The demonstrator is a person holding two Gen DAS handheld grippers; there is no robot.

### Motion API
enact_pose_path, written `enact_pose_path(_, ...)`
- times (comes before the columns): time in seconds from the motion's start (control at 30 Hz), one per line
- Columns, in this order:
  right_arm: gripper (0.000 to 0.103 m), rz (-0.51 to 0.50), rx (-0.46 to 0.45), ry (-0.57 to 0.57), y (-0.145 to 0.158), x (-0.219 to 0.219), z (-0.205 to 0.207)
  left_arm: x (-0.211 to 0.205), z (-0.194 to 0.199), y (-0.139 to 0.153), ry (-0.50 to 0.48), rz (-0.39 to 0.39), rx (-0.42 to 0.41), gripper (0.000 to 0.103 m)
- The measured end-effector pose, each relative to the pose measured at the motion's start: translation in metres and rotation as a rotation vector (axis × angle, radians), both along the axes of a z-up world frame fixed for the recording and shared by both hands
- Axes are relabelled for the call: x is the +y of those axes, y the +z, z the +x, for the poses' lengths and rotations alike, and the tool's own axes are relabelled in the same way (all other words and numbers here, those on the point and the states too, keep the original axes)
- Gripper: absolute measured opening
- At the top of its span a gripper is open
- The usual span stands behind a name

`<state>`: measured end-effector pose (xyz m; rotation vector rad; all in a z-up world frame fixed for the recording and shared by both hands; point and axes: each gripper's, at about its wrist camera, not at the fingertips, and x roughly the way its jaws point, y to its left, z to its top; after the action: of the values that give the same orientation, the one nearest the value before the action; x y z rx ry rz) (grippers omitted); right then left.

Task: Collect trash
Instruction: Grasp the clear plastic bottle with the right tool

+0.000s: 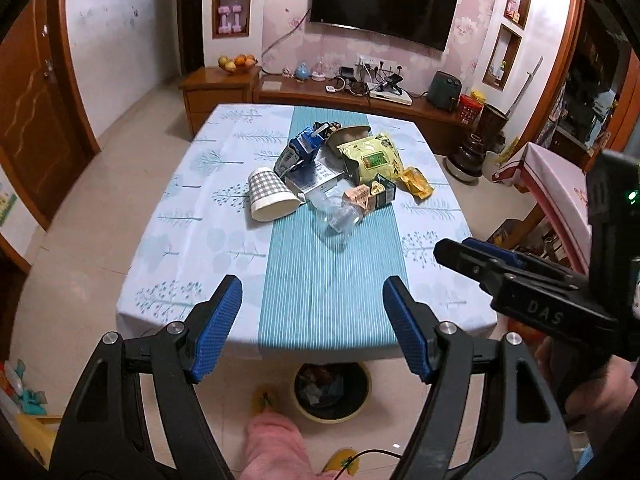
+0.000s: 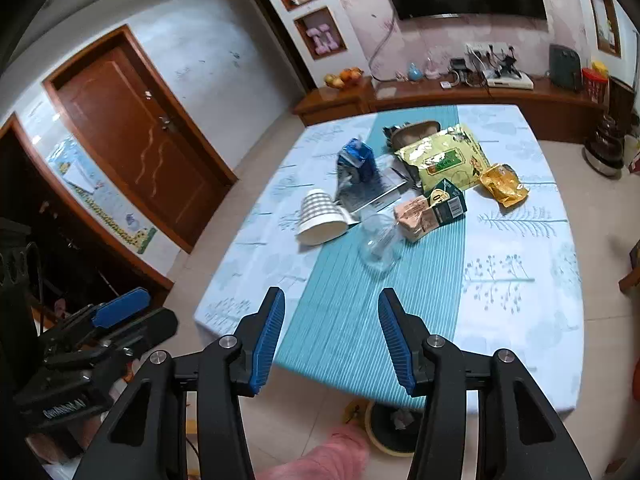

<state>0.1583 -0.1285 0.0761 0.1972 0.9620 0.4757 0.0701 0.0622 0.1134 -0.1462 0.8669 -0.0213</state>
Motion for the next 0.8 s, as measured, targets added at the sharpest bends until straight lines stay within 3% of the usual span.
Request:
enact_pose_path(0.23, 0.049, -0.051, 0.095, -0.067, -0.061, 0.02, 0.113, 0.049, 0.111, -0.042, -0.07, -0.083, 0.102, 0.07)
enact_pose_path(0.4, 0.049, -0.068, 0.177, -0.112, -0.103, 0.037, 0.169, 0.08, 0.189, -0.084, -0.114, -0.114, 0.193, 0.07)
enact_pose_path(0.67, 0.049, -0.105, 0.275, -0.126, -0.159, 0.056, 0.203, 0.112, 0.268, -0.149, -0.14, -0.172, 0.323, 0.07)
enact_pose_path(0.8, 0.049, -0.115, 0.289, -0.105, -0.171, 0.065, 0.202, 0.121, 0.296, -0.176, -0.147, -0.22, 0.381, 0.07)
